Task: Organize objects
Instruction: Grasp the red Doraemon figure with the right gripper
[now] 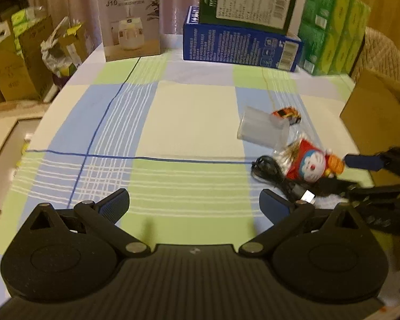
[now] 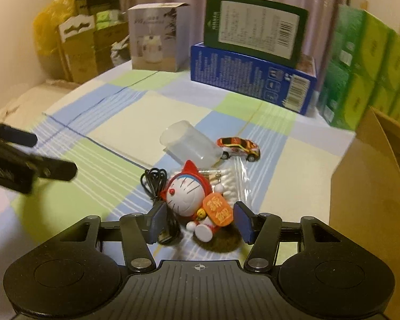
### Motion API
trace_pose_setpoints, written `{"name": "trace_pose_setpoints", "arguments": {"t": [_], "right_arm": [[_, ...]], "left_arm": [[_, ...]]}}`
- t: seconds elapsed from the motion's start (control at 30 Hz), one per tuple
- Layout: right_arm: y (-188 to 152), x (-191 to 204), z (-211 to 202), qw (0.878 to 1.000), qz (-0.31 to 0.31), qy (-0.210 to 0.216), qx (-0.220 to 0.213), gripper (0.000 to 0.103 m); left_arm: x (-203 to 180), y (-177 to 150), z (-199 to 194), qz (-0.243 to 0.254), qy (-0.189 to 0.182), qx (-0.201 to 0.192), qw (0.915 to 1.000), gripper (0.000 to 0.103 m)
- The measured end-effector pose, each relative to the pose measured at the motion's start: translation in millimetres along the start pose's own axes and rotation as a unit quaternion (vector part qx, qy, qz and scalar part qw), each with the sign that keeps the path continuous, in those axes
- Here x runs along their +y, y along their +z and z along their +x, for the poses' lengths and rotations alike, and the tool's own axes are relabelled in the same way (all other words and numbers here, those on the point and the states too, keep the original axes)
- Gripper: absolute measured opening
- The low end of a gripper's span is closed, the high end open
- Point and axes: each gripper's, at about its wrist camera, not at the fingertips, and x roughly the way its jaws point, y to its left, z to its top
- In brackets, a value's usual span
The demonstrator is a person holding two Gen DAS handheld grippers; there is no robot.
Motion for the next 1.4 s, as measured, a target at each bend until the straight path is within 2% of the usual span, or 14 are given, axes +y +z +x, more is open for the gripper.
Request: {"name": "trace_pose_setpoints", "arguments": {"t": [0.13,0.3,0.47,0.63,0.77,0.83,1.03,1.1,1.17,1.23,1.3,1.4], "right_arm": [[4,-1,11,0.999,-0.03,-0.004,-0.01,0.054],[2,5,20,0.997,-0.077,-0.006,-0.016,0.058],[2,6,26,0.995,-0.094,0.001,-0.019,0.06],[0,19,32,0.989,-0.148,0.0,-0.025,0.06],[0,17,35,0.99,-0.136,0.007,-0.02,0.06],[2,16,35,0.992,-0.127,0.006,-0.01,0.056],[7,3,28,0.998,-0.047,0.023,0.018,0.055],[8,-3,25,0.999,-0.004,0.046,0.029,0.054],[7,-12,20,0.994,0.061,0.086,0.041,0.054],[4,-20,18,0.98,0.135,0.132,0.061,0.053],[1,-23,15,0.966,0.18,0.167,0.081,0.053],[-11,-33,10,0.925,0.289,0.219,0.112,0.051]], "left_arm": [[5,2,1,-0.028,-0.029,0.007,0.9992,0.102],[3,1,3,-0.024,-0.028,0.016,0.9992,0.102],[3,0,3,-0.029,-0.033,0.016,0.9989,0.102],[2,-1,3,-0.027,-0.033,0.019,0.9989,0.102],[5,-2,4,-0.03,-0.029,0.019,0.999,0.102],[6,-2,6,-0.03,-0.026,0.021,0.999,0.102],[8,-3,10,-0.031,-0.025,0.027,0.9989,0.102],[9,-3,9,-0.031,-0.024,0.025,0.9989,0.102],[12,-3,9,-0.033,-0.022,0.025,0.9989,0.102],[15,-3,10,-0.036,-0.021,0.027,0.9988,0.102],[19,-4,9,-0.038,-0.02,0.028,0.9987,0.102],[23,-4,9,-0.041,-0.018,0.028,0.9986,0.102]]}}
